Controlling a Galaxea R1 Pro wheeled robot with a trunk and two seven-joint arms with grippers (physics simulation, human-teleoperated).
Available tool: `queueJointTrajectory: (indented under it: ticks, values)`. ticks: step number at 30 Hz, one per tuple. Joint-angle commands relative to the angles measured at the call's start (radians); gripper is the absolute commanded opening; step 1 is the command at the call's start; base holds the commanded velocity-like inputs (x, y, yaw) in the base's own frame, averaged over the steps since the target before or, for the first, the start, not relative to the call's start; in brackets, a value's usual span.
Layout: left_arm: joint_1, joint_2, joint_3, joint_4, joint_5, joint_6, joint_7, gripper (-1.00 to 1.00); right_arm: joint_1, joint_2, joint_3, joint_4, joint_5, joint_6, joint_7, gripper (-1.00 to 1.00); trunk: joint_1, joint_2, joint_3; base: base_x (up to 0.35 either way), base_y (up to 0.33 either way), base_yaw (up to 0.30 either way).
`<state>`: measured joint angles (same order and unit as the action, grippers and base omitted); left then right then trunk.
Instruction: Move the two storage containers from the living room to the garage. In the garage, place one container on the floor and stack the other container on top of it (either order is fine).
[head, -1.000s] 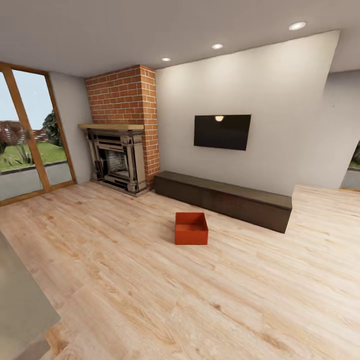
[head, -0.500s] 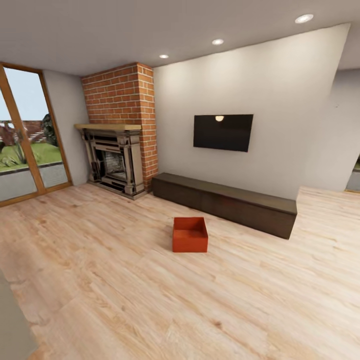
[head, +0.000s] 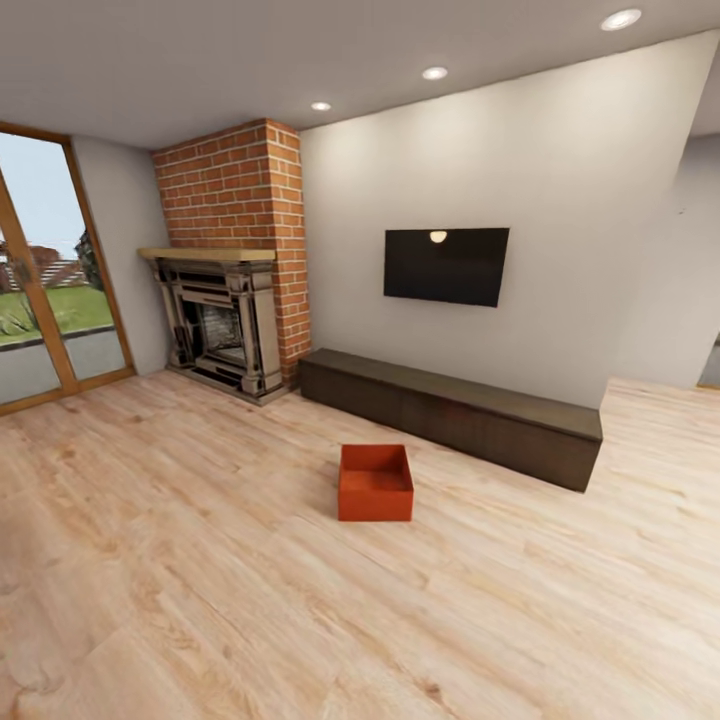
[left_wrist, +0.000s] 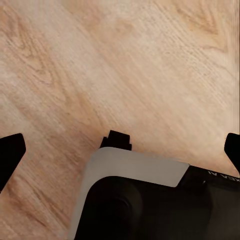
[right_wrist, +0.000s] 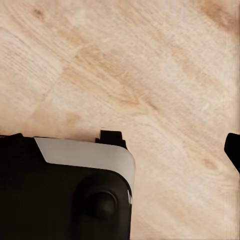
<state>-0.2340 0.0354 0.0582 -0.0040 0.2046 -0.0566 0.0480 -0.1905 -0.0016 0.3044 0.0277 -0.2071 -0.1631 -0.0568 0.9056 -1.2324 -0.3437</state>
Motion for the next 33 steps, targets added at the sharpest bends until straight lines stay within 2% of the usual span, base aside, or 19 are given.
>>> queueJointTrajectory:
  ticks: [1, 23, 33]
  values:
    - [-0.001, 0.0, 0.006, 0.001, 0.001, -0.003, 0.001, 1.0, -0.001, 0.0, 0.009, 0.003, -0.009, -0.006, 0.0, 1.0, 0.001, -0.001, -0.001, 0.313, -0.139, 0.0]
    - [-0.001, 0.0, 0.006, 0.001, 0.003, -0.003, 0.001, 1.0, -0.001, 0.003, 0.009, 0.003, -0.008, -0.005, 0.0, 1.0, 0.001, -0.001, -0.001, 0.312, -0.136, 0.0]
    - [-0.001, 0.0, 0.006, 0.001, 0.003, -0.003, 0.001, 1.0, -0.001, 0.003, 0.005, 0.003, -0.014, -0.005, 0.0, 1.0, 0.001, -0.001, -0.001, 0.317, -0.044, 0.0]
